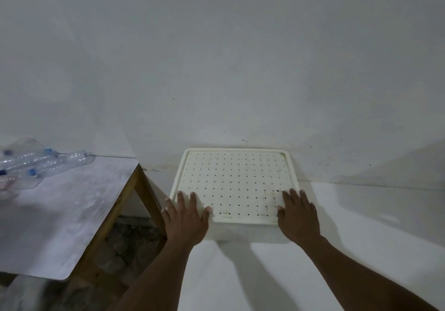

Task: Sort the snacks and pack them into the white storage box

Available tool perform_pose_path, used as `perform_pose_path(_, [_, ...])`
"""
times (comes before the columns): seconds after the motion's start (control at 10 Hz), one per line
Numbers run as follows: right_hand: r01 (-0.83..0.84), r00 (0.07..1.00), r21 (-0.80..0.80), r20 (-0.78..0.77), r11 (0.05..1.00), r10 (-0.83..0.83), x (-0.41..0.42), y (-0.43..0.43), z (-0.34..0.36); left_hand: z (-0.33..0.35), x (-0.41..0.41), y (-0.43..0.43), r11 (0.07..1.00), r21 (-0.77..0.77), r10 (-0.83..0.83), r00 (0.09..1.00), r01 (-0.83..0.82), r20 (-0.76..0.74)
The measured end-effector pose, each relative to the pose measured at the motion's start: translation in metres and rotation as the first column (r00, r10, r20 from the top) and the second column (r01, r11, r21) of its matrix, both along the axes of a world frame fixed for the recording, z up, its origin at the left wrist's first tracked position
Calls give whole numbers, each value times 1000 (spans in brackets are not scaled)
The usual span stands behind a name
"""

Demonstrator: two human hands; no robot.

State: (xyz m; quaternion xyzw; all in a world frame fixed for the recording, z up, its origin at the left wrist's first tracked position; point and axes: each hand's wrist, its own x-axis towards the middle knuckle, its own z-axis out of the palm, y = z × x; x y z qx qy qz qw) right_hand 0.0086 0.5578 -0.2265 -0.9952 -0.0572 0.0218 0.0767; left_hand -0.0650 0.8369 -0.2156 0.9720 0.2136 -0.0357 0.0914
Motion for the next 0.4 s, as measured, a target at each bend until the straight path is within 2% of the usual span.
perform_pose_path(0.2, [-221,967,95,-112,971,231,-30,-30,16,11,-16,-73,979,-41,-205,971,201,-124])
perform_pose_path(0.3, [-333,923,127,-158,934,351,-44,-57,27,21,-23,-111,969,-91,-243,955,231,-168])
perform_pose_path(0.4, [-318,896,197,-256,927,362,-56,-93,45,36,-32,-157,959,-166,-259,947,228,-193])
